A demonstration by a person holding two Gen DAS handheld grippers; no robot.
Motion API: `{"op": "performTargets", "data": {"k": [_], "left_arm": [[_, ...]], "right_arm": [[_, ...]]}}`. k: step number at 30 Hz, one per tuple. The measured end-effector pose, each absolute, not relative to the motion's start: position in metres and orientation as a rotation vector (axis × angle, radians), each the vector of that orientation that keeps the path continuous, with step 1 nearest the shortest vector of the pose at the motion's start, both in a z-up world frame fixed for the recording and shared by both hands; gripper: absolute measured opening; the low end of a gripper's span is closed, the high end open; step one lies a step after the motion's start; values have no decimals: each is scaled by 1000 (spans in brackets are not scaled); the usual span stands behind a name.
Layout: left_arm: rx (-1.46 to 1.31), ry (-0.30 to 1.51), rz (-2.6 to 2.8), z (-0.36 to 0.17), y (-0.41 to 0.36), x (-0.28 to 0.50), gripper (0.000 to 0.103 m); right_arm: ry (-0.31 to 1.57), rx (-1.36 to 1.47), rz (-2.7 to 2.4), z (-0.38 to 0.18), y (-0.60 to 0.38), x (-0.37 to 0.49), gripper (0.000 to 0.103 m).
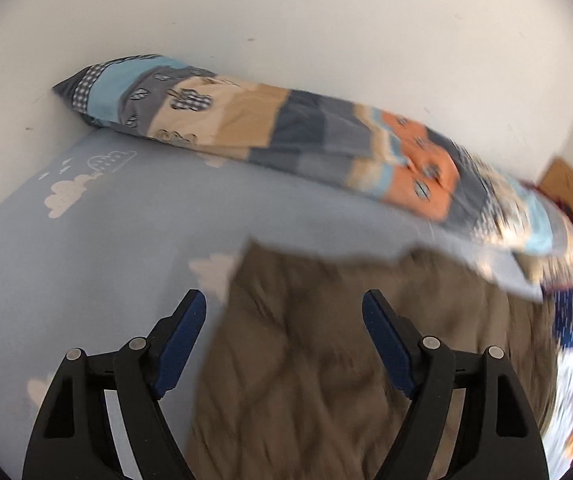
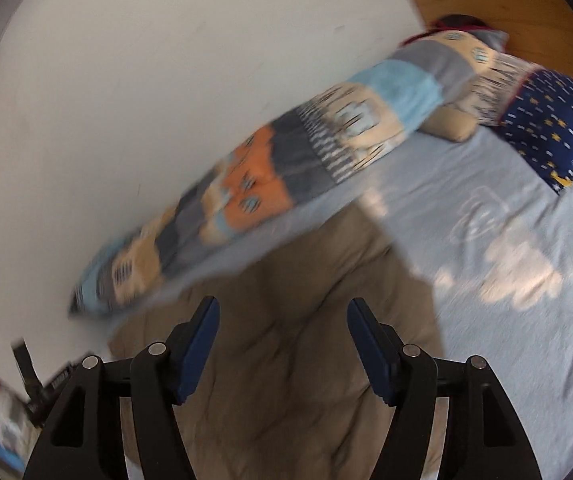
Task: Fold large clothes
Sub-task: 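Press both open tools down on the folded jacket to flatten it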
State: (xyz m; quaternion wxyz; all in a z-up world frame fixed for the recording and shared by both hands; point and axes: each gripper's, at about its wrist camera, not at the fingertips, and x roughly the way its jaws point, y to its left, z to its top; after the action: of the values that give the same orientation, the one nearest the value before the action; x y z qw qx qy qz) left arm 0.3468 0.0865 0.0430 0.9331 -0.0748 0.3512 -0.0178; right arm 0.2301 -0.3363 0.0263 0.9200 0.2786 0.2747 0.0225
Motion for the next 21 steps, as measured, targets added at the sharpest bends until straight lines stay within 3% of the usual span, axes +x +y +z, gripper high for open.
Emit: {"op": "performTargets", "data": {"k": [9, 16, 21], "left_arm": [[40, 791, 2, 1, 3, 286, 80], [109, 805, -12, -34, -6, 326, 81], [89, 822, -5, -45, 2, 345, 94]], "right_arm": [[659, 179, 103, 3, -198, 224, 59], [765, 121, -48, -49, -233, 266, 57], [833, 194, -49, -74, -254, 287, 57]]}}
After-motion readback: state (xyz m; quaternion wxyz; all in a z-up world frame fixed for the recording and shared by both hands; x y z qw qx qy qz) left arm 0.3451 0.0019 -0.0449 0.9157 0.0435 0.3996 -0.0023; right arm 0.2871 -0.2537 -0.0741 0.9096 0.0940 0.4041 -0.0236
